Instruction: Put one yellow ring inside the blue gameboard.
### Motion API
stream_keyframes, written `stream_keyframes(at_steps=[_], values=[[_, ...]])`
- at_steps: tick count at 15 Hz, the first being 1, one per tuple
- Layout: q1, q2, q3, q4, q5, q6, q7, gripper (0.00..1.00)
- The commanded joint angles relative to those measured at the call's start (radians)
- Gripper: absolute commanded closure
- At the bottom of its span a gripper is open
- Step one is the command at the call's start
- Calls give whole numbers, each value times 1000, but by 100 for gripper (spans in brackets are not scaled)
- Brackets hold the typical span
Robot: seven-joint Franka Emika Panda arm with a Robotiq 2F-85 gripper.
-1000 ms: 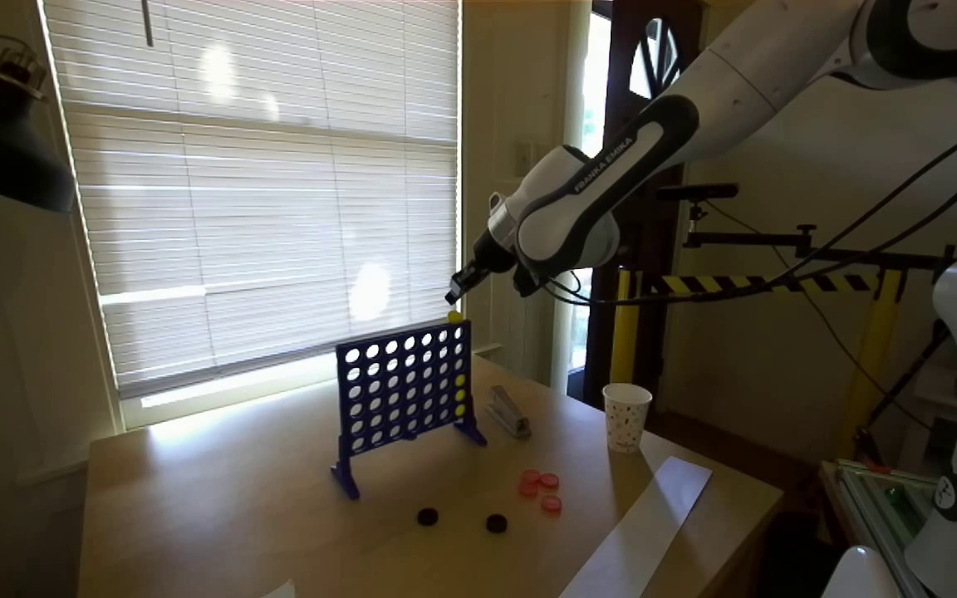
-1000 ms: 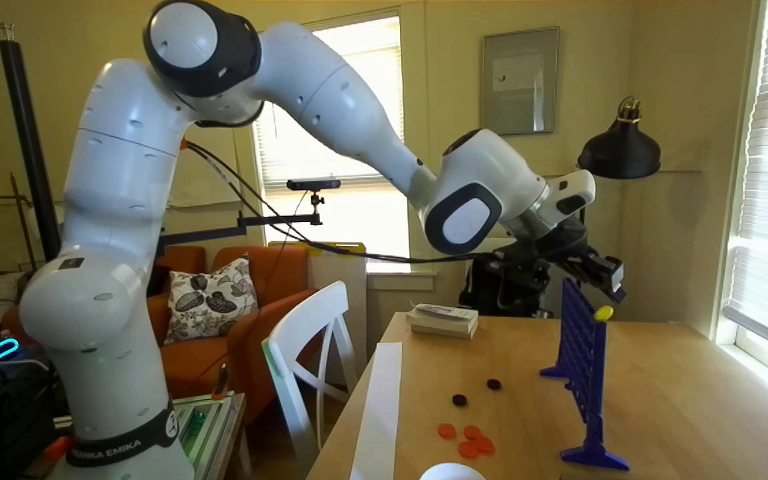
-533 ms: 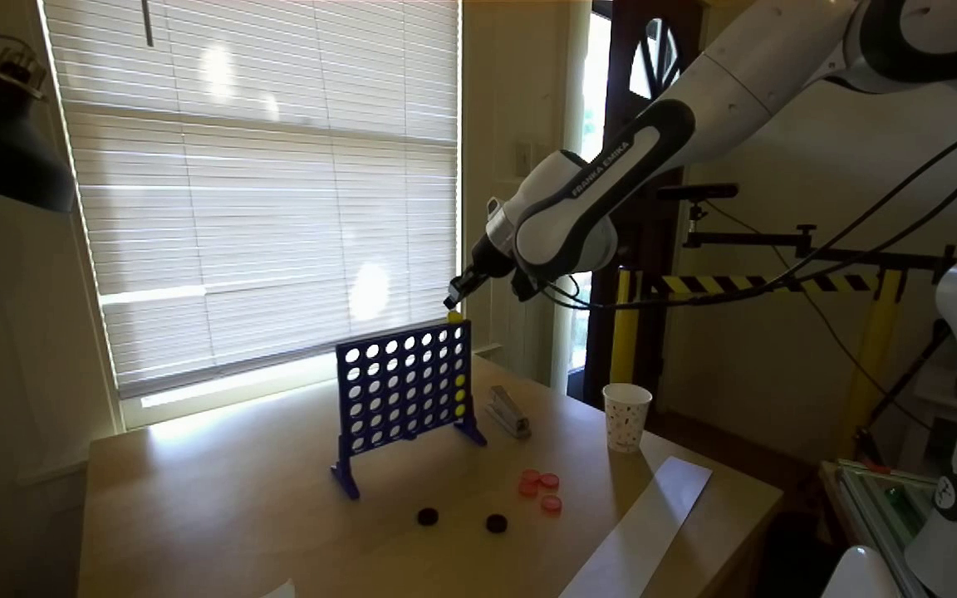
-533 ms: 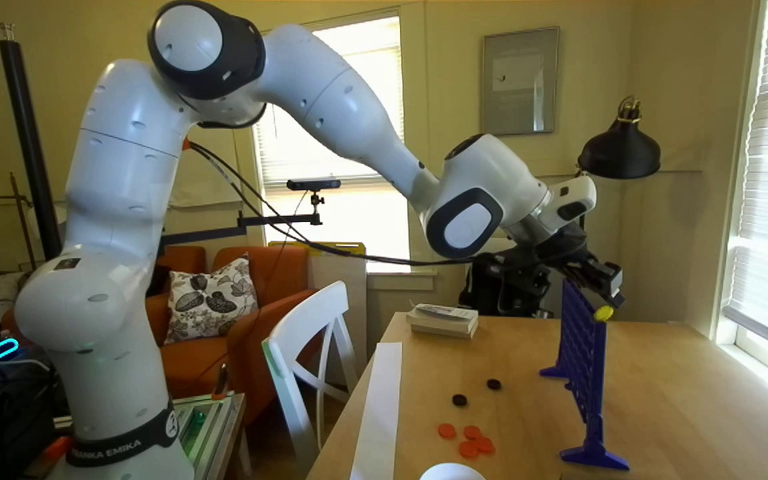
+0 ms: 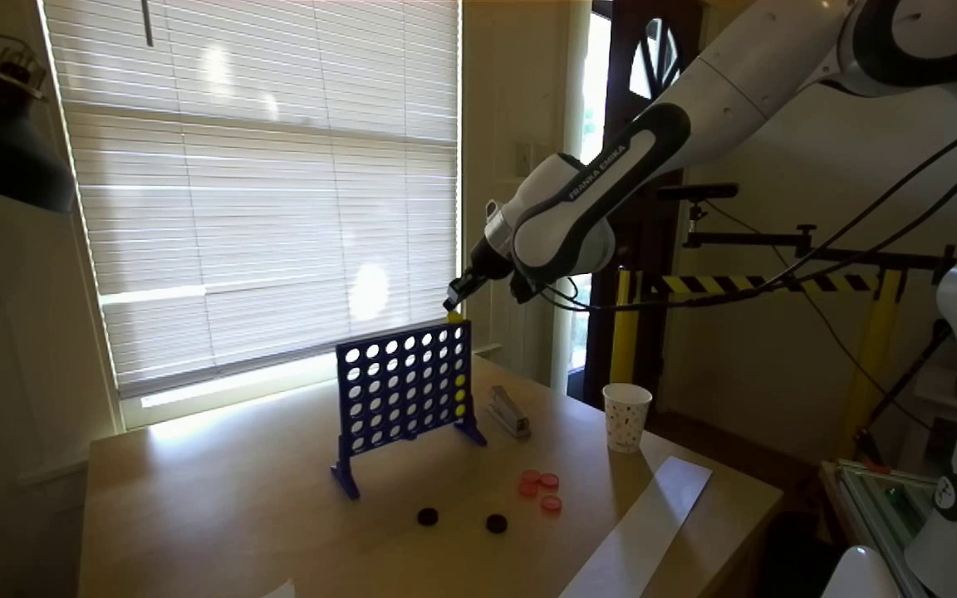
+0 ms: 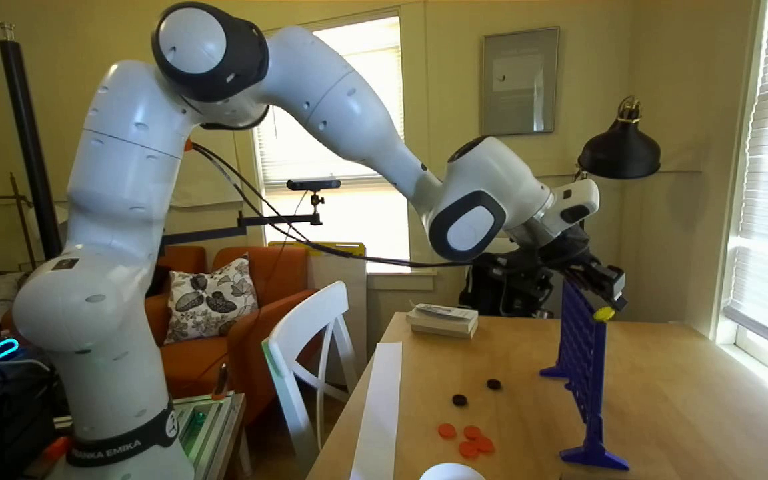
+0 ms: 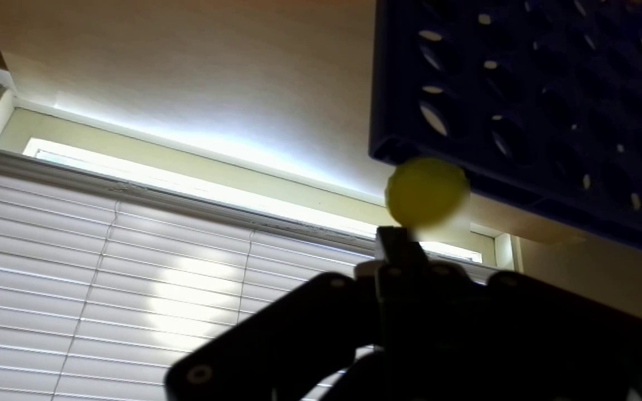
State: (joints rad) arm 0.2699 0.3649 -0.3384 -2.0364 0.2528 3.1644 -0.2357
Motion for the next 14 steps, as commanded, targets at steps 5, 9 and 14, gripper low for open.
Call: stream_keyframes(at_steps=[5, 9, 14], values=[[-23, 7, 25, 24, 6, -26, -6, 100], [-19, 1, 22, 15, 2, -29, -6, 100], [-10, -13, 11, 2, -3, -28, -5, 100]])
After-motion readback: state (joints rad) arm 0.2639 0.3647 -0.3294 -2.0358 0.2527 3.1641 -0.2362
